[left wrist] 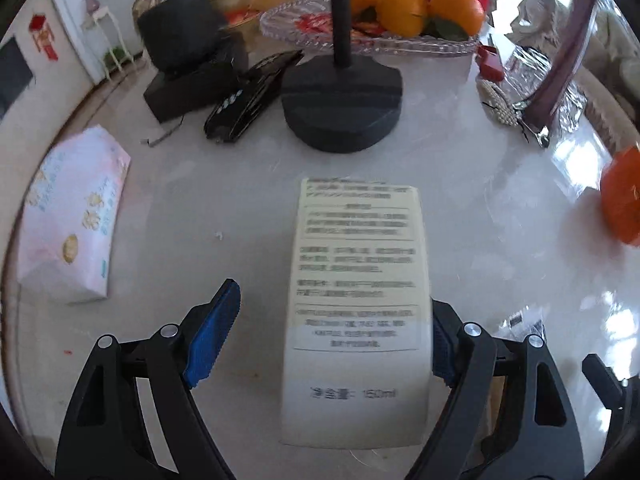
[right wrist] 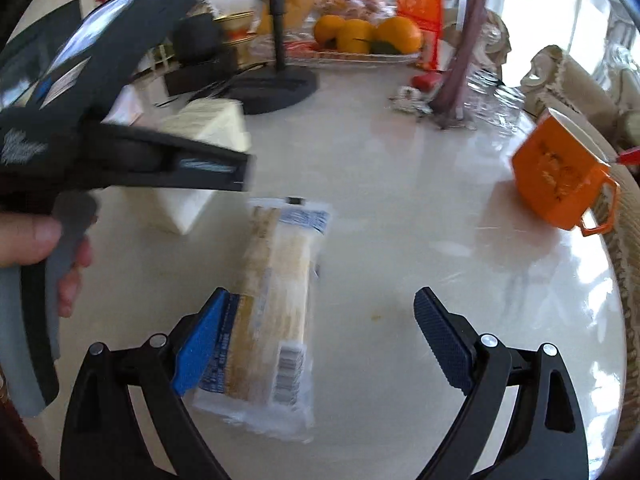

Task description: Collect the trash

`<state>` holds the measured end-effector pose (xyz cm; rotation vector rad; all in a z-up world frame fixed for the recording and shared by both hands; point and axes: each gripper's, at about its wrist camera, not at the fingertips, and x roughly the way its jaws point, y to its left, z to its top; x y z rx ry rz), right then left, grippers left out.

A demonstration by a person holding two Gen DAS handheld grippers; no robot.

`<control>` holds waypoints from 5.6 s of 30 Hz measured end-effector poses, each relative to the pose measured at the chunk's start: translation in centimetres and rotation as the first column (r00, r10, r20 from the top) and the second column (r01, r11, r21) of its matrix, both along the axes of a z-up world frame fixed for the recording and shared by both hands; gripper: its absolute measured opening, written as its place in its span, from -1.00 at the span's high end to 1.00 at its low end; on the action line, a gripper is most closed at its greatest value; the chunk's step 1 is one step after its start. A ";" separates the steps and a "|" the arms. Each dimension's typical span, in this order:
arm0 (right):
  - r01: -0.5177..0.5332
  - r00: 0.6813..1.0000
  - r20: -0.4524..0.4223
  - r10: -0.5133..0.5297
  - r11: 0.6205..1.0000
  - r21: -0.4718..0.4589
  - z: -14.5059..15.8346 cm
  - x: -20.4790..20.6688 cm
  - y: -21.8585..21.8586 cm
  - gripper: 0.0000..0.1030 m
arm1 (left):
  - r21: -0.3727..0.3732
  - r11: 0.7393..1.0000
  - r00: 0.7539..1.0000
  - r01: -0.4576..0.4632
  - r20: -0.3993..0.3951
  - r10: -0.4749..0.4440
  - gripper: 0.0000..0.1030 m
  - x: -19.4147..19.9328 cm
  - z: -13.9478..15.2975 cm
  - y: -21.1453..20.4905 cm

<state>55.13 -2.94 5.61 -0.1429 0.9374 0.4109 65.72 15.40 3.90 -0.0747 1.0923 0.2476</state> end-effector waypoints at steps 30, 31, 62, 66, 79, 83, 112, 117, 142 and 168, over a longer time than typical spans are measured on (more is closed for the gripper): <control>-0.021 0.999 -0.021 0.029 0.950 0.312 1.3 -1.1 -4.5 0.42 | 0.020 0.982 0.969 0.187 0.161 -0.188 0.09 -16.2 4.5 0.0; -0.011 1.000 -0.006 0.014 0.938 0.347 1.7 -2.9 -5.4 0.42 | 0.030 0.979 0.964 0.202 0.169 -0.204 0.09 -18.6 5.1 -0.3; 0.095 0.952 -0.303 -0.038 0.980 0.176 -13.3 -44.6 -17.1 0.42 | -0.158 0.935 0.948 0.318 0.080 -0.309 0.08 -58.5 -14.5 -15.1; 0.086 0.937 -0.346 -0.042 0.990 0.113 -16.2 -43.9 -15.9 0.42 | -0.183 0.931 0.946 0.315 -0.019 -0.324 0.08 -57.5 -18.0 -15.8; 0.076 0.910 -0.414 -0.040 0.995 0.071 -19.8 -42.9 -14.8 0.33 | -0.208 0.937 0.944 0.281 -0.113 -0.309 -0.24 -55.8 -21.6 -16.3; 0.094 0.907 -0.417 -0.059 0.994 0.064 -20.1 -42.9 -15.0 -0.44 | -0.203 0.945 0.948 0.256 -0.136 -0.286 -0.35 -55.6 -22.2 -16.2; 0.145 0.977 -0.164 -0.136 0.989 0.041 -7.2 -47.2 -16.2 -0.74 | -0.058 0.973 0.955 0.225 0.211 -0.209 -0.59 -60.3 -6.8 -14.9; 0.175 0.983 -0.068 -0.171 0.983 0.056 -3.9 -48.5 -16.7 -0.75 | -0.046 0.972 0.943 0.229 0.259 -0.210 -0.59 -62.0 -3.8 -15.5; 0.183 0.983 -0.039 -0.179 0.978 0.105 -2.3 -50.2 -18.2 -0.75 | -0.009 0.969 0.914 0.246 0.336 -0.229 -0.59 -64.4 0.0 -17.1; 0.186 0.983 -0.019 -0.185 0.980 0.074 -1.9 -50.5 -17.2 -0.75 | 0.004 0.970 0.923 0.242 0.308 -0.231 -0.59 -64.4 0.1 -16.9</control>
